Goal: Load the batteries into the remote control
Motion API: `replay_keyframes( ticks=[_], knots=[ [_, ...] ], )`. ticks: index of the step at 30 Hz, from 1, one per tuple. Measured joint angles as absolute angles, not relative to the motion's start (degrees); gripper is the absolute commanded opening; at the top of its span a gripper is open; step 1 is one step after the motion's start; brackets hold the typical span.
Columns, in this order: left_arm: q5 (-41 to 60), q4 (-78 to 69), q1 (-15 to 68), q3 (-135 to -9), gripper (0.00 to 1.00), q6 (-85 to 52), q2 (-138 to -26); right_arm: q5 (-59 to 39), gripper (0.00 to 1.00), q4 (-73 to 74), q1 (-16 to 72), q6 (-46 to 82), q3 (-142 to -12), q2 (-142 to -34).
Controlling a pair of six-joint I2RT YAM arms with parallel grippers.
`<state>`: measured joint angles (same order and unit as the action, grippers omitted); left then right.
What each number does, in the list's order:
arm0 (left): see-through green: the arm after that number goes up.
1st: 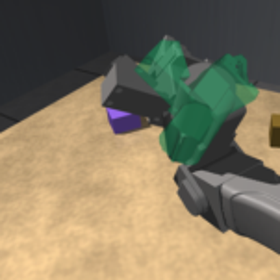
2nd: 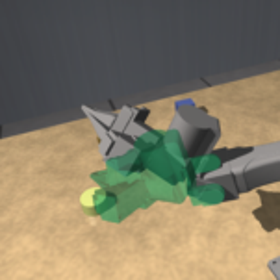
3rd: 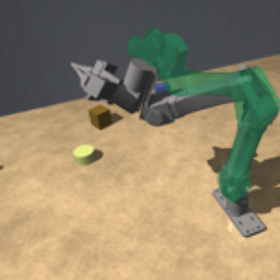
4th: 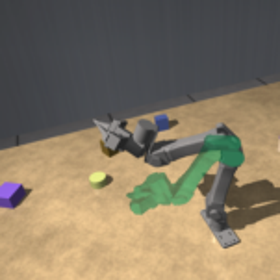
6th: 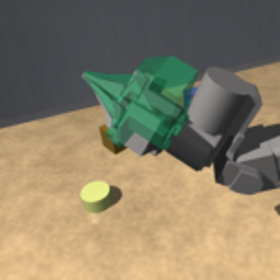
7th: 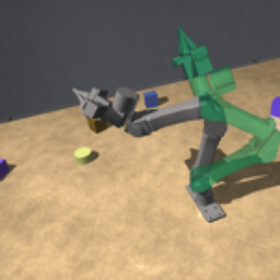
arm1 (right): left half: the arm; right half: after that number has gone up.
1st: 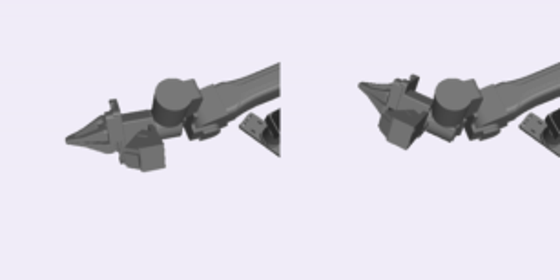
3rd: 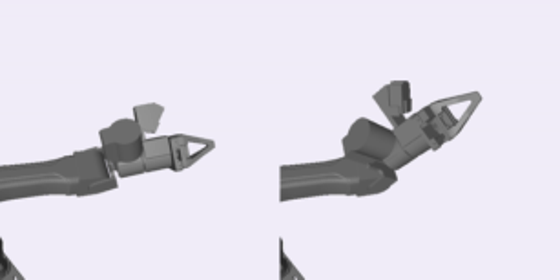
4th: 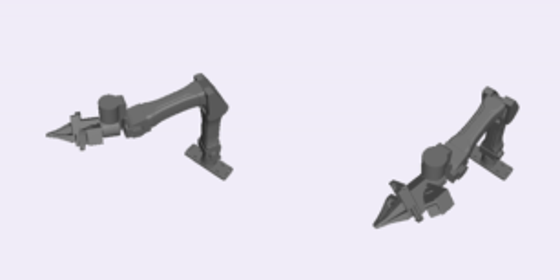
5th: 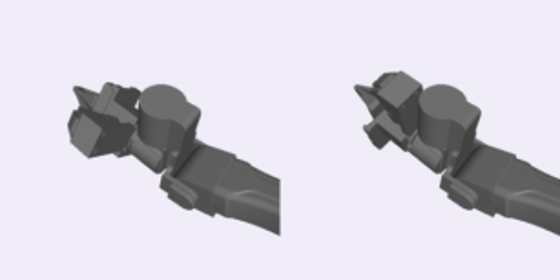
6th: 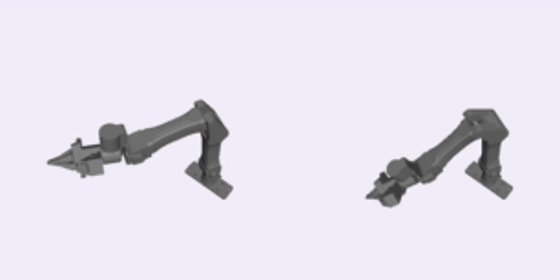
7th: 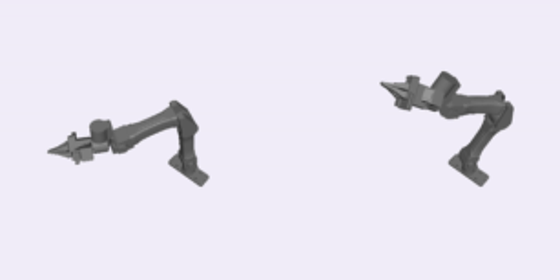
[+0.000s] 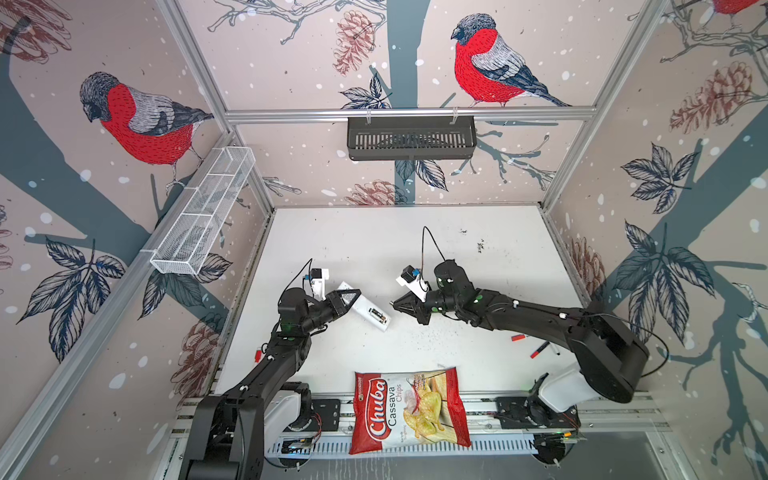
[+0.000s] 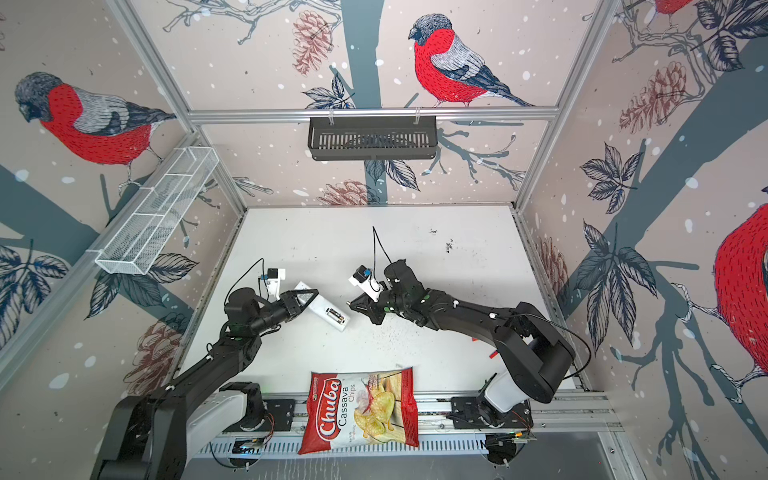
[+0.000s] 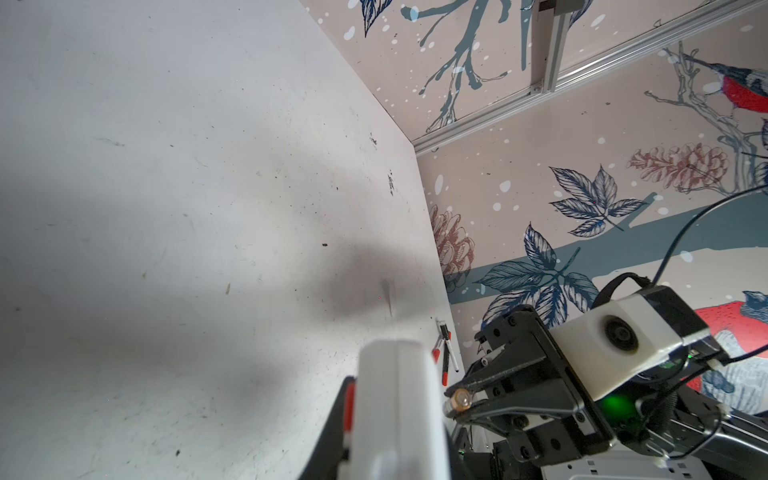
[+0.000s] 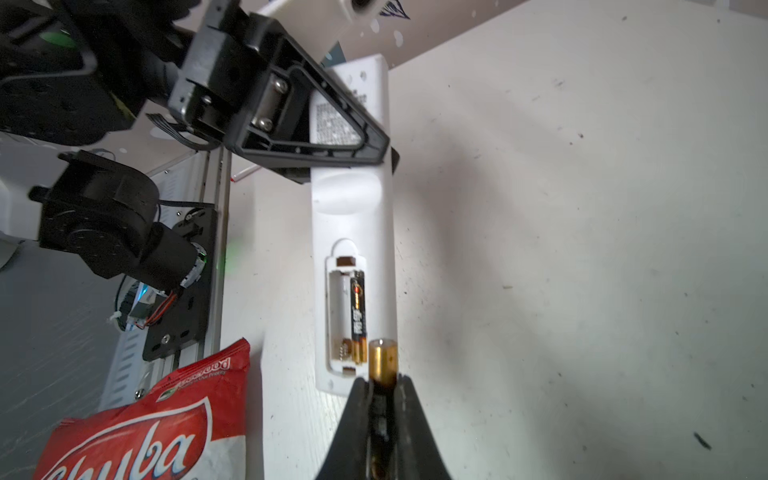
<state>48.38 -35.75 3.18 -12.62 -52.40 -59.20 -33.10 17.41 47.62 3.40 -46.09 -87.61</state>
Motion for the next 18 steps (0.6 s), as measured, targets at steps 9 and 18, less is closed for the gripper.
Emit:
replay_keyframes(
  ticks=[9, 18],
  knots=[
    [52.5, -47.1, 3.2, -11.0, 0.00, -60.2, -60.2, -33.7, 0.12, 32.2, 51.7, 7.6, -43.0, -87.8],
    [57.3, -58.8, 3.2, -10.0, 0.00, -68.9, -63.4, -33.2, 0.12, 39.1, 52.5, 9.1, -42.3, -88.8]
  ],
)
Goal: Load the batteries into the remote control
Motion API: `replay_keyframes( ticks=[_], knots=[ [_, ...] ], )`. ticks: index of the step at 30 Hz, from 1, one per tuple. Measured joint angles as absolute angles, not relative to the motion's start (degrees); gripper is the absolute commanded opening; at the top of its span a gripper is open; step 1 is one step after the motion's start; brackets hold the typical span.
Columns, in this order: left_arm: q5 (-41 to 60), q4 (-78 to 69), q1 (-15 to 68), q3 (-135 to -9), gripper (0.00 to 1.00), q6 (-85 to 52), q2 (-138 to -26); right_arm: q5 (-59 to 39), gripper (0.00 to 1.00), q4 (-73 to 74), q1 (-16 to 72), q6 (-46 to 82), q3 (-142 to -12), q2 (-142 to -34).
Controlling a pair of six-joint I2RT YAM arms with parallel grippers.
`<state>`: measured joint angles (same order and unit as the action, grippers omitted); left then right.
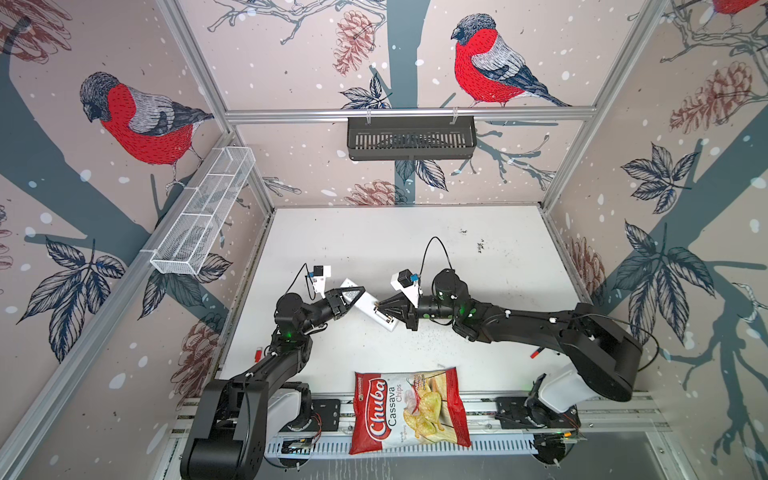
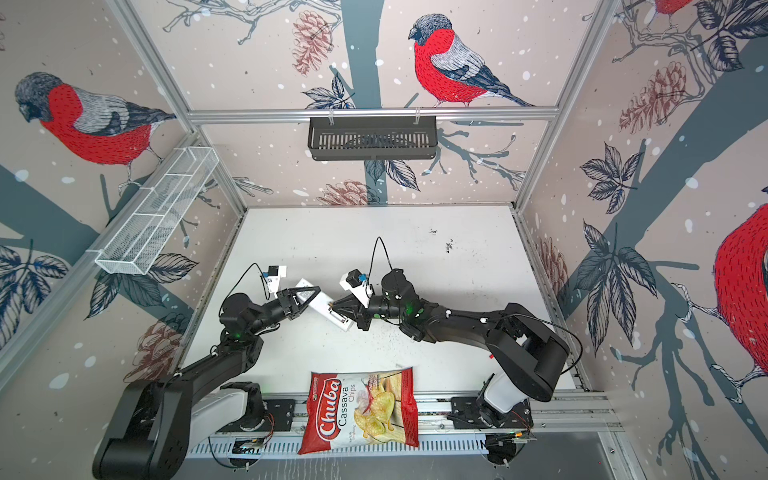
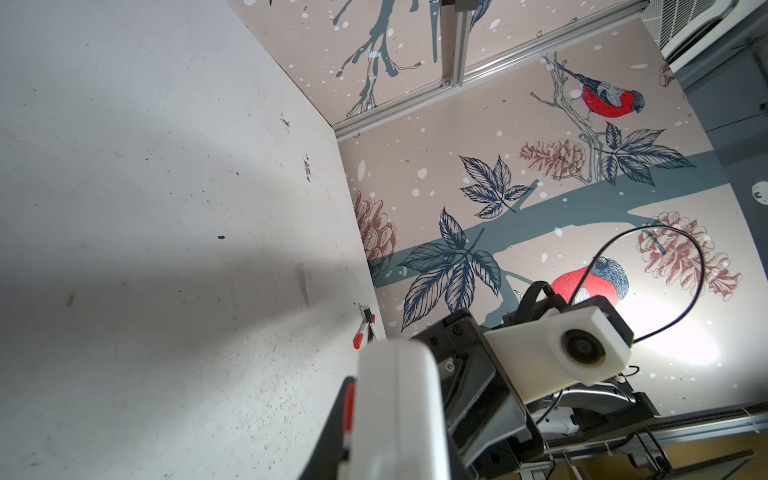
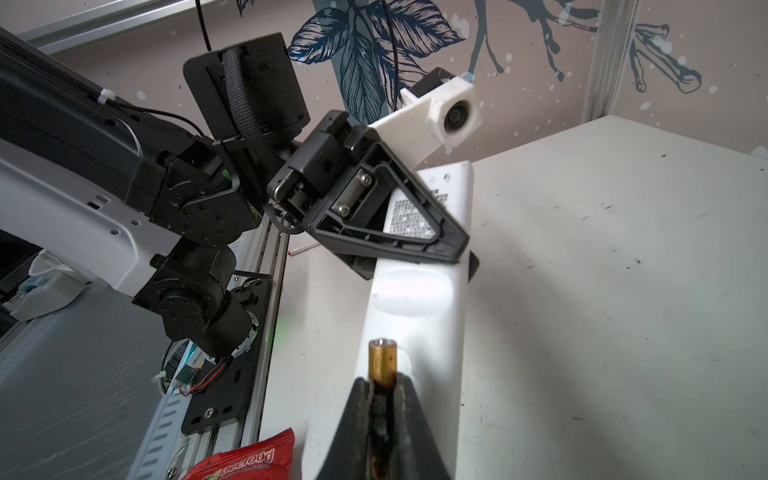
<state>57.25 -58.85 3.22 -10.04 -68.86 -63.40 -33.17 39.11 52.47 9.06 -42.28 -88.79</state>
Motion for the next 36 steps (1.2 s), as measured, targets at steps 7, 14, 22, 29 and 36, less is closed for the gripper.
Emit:
replay_keyframes(
  ticks=[7, 14, 22, 29, 36],
  knots=[
    [58.0, -60.8, 2.7, -9.8, 0.00, -70.1, -62.3, -33.0, 0.11, 41.0, 52.8, 10.4, -41.2, -88.1],
    [57.9, -60.8, 1.2, -9.6, 0.00, -70.1, -61.8, -32.6, 0.11, 41.2, 53.6, 11.9, -40.2, -87.7],
    [57.8, -60.8, 0.4, -9.5, 0.00, -70.1, -61.5, -32.5, 0.11, 43.6, 53.9, 13.5, -40.2, -89.2],
    [57.8, -60.9, 0.0, -9.2, 0.00, -70.1, -61.3, -32.0, 0.11, 45.1, 54.7, 15.2, -40.6, -90.5],
    [58.0, -60.9, -0.8, -9.1, 0.00, -70.2, -61.1, -30.8, 0.11, 45.6, 55.2, 15.2, -41.0, -91.2]
  ],
)
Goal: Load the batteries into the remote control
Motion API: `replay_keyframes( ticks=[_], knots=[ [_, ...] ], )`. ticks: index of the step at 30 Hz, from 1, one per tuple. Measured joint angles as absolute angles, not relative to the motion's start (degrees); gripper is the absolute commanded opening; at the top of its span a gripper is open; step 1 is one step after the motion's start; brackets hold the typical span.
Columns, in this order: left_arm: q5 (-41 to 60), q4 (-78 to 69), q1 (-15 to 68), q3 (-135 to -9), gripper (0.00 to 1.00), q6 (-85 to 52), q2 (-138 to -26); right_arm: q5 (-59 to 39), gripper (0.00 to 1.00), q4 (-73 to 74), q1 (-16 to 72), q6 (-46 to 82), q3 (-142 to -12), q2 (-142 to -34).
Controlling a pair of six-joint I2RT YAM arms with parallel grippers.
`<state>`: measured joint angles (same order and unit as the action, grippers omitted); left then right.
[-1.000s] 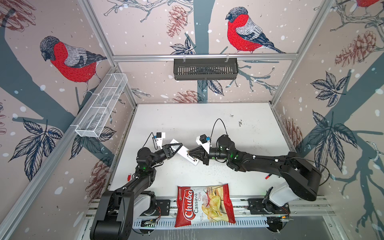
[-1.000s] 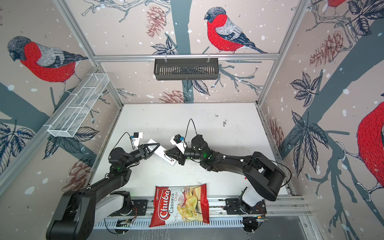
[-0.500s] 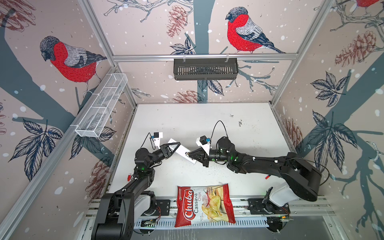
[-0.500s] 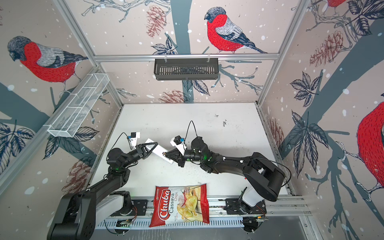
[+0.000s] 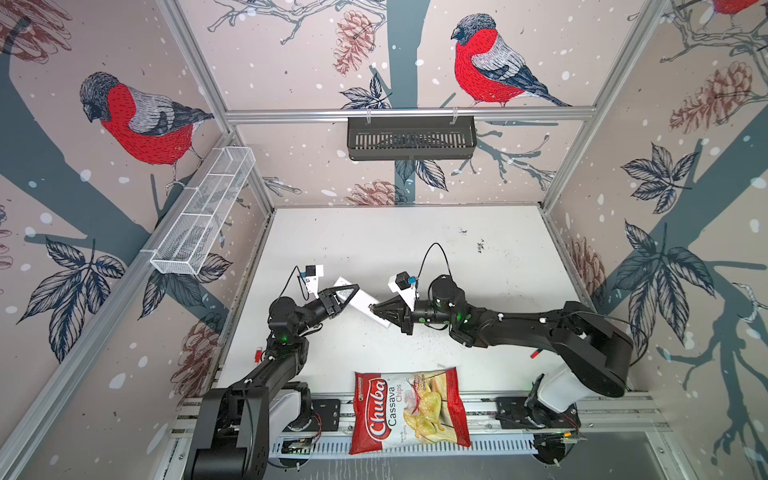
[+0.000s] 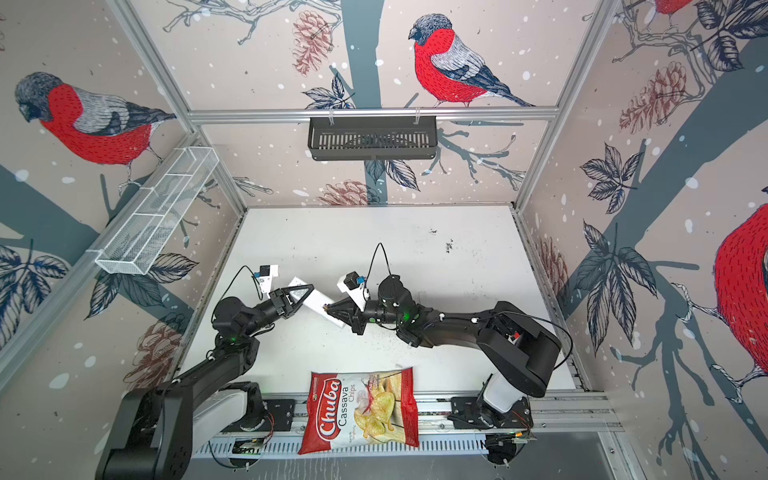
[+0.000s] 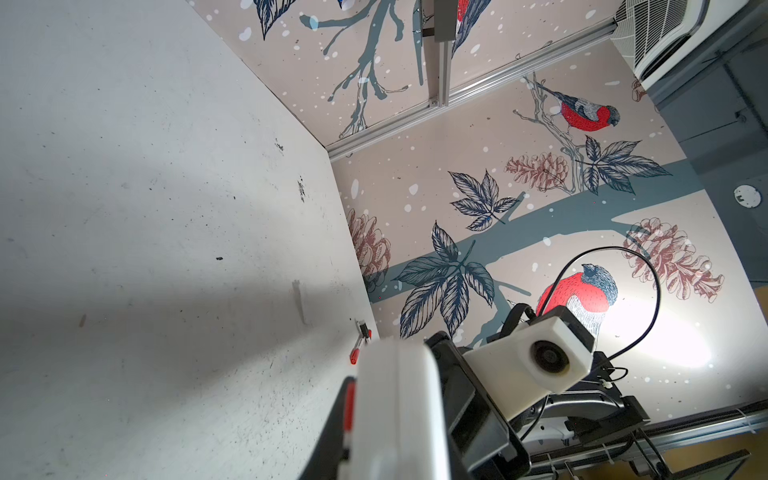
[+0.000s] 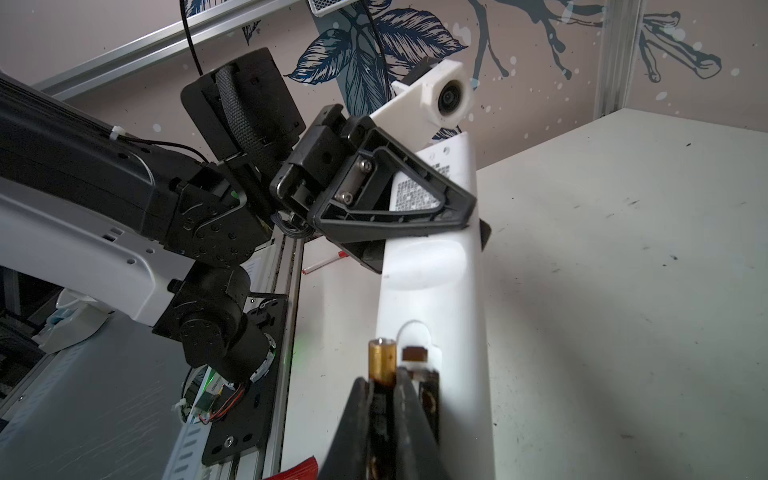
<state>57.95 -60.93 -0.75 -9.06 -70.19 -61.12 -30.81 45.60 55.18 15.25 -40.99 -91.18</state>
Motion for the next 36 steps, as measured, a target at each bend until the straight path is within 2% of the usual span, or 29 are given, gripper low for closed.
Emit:
replay_keyframes(
  ticks=[22, 25, 33, 36],
  knots=[
    [57.9, -61.0, -1.6, -8.9, 0.00, -70.4, -60.9, -28.0, 0.22, 42.0, 55.9, 12.0, -41.3, -90.2],
    [58.0, -61.0, -1.7, -8.9, 0.00, -70.5, -60.9, -28.0, 0.29, 40.2, 55.8, 12.0, -42.2, -89.6],
    [58.0, -61.0, -2.0, -8.9, 0.00, -70.5, -61.0, -27.4, 0.63, 37.0, 55.2, 13.7, -45.4, -87.6],
    [58.0, -61.0, -2.3, -8.9, 0.00, -70.5, -60.9, -26.0, 0.71, 34.4, 54.1, 17.1, -46.8, -87.2]
  ],
)
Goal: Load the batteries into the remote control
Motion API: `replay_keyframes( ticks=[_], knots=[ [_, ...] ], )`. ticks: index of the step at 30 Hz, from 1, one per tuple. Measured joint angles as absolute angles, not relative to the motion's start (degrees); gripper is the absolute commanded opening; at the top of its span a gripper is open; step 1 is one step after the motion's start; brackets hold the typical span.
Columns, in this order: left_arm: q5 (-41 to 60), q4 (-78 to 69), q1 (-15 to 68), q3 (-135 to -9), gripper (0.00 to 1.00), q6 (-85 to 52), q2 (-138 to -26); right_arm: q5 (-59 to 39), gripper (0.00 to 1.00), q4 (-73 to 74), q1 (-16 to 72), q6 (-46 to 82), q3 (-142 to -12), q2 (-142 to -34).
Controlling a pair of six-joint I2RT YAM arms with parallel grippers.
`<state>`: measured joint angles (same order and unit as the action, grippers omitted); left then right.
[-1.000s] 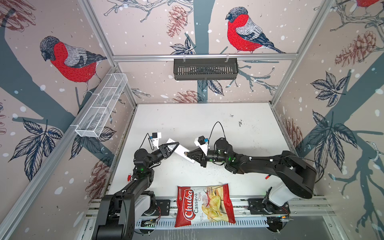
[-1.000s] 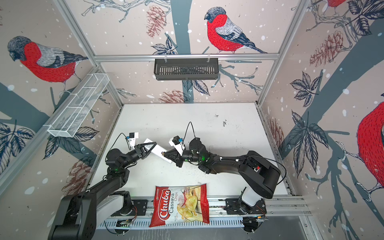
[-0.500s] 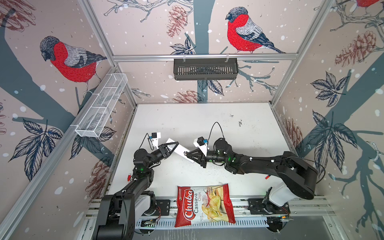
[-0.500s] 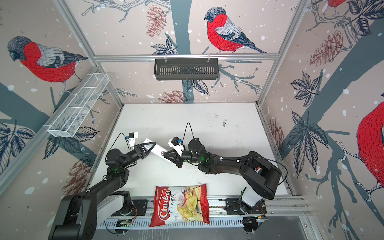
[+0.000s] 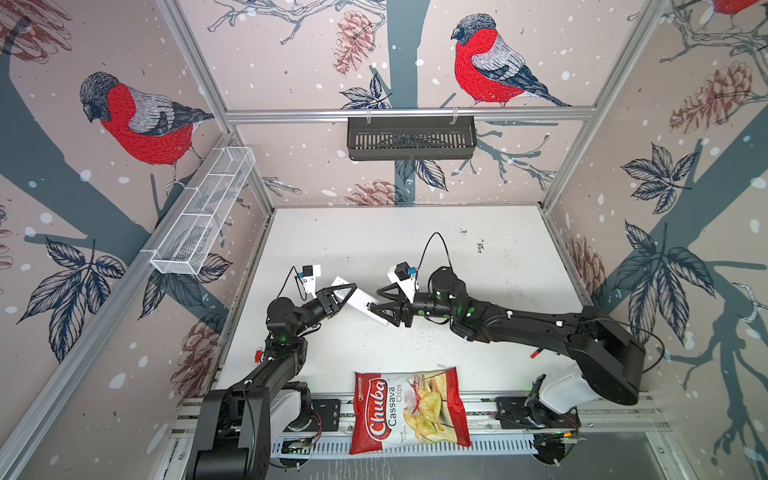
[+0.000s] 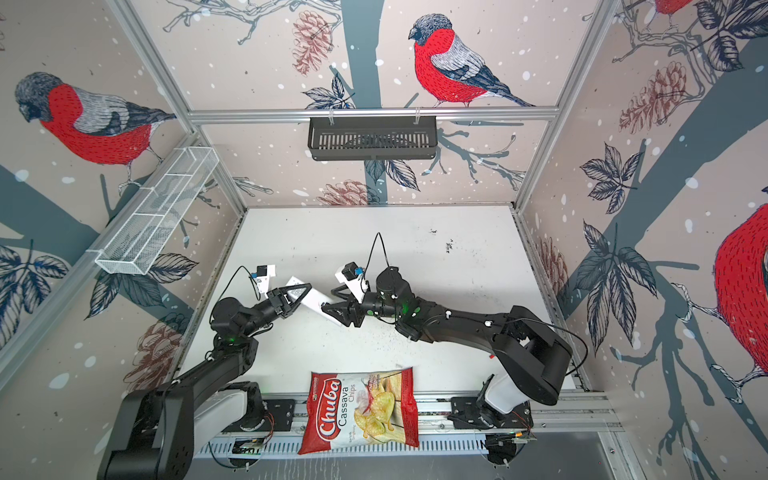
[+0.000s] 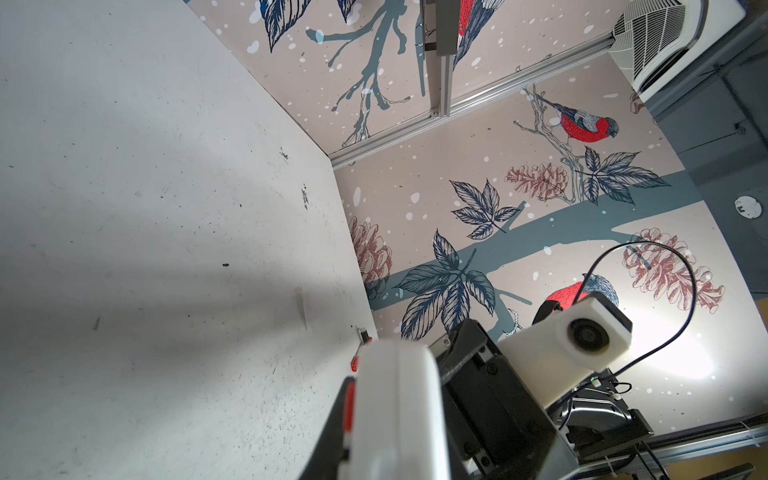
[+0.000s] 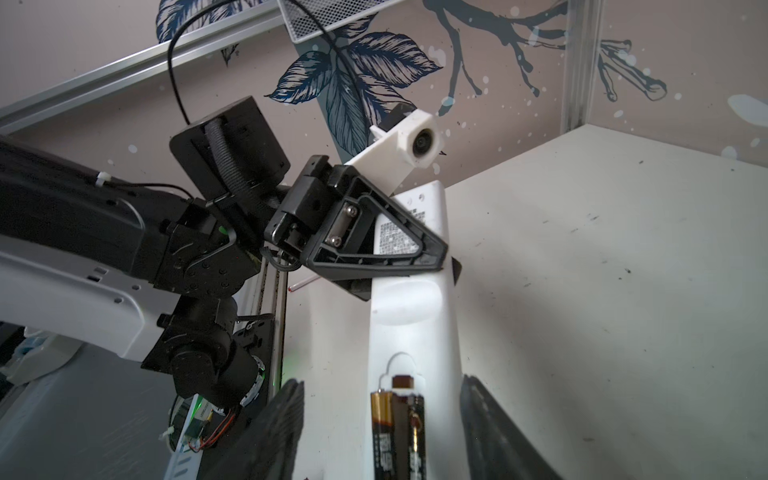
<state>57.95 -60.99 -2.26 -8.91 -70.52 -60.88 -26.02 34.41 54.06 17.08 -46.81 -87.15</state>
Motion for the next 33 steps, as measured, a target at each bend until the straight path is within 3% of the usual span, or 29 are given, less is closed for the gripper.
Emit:
replay_keyframes(
  ticks=[6, 7, 8, 18, 33],
  knots=[
    [57.2, -60.7, -2.9, -8.9, 0.00, -70.3, -59.8, -21.1, 0.80, 25.8, 50.1, 29.0, -49.9, -87.3],
    [56.9, -60.6, -2.9, -8.9, 0.00, -70.1, -59.7, -21.0, 0.84, 24.6, 50.0, 30.6, -50.3, -87.5],
    [56.9, -60.4, -3.0, -8.9, 0.00, -70.0, -59.5, -21.1, 0.99, 23.4, 50.0, 32.5, -50.7, -87.8],
    [56.2, -58.1, -3.3, -8.9, 0.00, -68.5, -58.1, -26.2, 0.99, 22.9, 52.1, 43.6, -50.8, -91.0],
    [55.3, -56.3, -3.6, -8.9, 0.00, -67.5, -56.8, -28.1, 0.99, 24.5, 53.3, 46.3, -53.4, -94.5]
  ],
)
